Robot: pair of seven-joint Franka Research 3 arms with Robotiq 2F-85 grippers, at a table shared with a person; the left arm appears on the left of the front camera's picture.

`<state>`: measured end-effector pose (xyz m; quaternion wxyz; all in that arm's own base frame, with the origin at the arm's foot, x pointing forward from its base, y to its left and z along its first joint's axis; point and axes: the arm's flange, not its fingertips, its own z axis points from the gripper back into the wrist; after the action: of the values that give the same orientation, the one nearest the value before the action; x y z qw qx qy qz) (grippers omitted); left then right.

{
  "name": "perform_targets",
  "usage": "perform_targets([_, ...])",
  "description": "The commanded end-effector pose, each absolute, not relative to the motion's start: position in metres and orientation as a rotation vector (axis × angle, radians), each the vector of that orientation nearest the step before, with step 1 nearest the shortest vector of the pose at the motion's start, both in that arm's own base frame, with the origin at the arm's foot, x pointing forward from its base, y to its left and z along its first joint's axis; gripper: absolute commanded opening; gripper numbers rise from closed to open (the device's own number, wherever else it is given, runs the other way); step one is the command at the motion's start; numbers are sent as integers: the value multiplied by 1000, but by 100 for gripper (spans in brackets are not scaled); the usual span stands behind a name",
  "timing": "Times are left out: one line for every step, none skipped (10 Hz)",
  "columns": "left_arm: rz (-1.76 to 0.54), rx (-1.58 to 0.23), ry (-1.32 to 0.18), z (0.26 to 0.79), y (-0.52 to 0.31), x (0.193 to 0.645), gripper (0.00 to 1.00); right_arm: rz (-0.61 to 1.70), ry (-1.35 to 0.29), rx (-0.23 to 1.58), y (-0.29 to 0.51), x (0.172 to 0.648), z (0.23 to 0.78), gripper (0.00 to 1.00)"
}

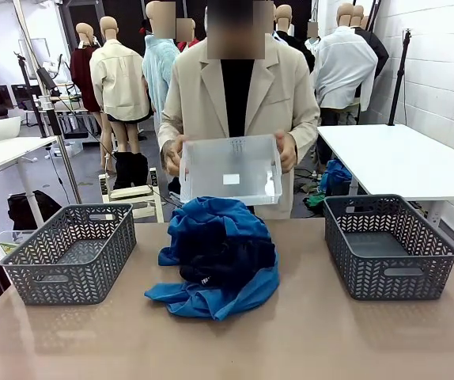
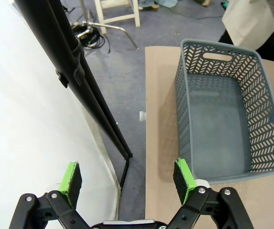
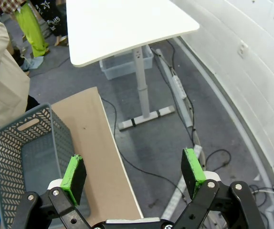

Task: Sort the tops and bottoms.
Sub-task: Lift clothes from the center of the table with your left hand.

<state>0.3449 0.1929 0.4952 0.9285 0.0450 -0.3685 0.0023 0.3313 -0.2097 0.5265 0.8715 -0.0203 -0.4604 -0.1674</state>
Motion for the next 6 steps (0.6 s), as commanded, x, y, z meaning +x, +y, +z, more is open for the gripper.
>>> perform_targets([23,85,-751,495,194,343,100,-358,-953,-36,-208,330,526,100])
perform_targets([23,85,-751,495,194,343,100,-358,-953,-36,-208,330,526,100])
perform_targets([23,85,-751,495,194,343,100,-358,-953,-36,-208,330,526,100])
perform_targets([23,85,-751,495,194,343,100,-358,-953,-36,-208,330,526,100])
perform_targets([23,85,-751,495,194,343,100,-358,-953,-36,-208,330,526,100])
perform_targets([23,85,-751,495,194,343,100,-358,-953,-36,-208,330,526,100])
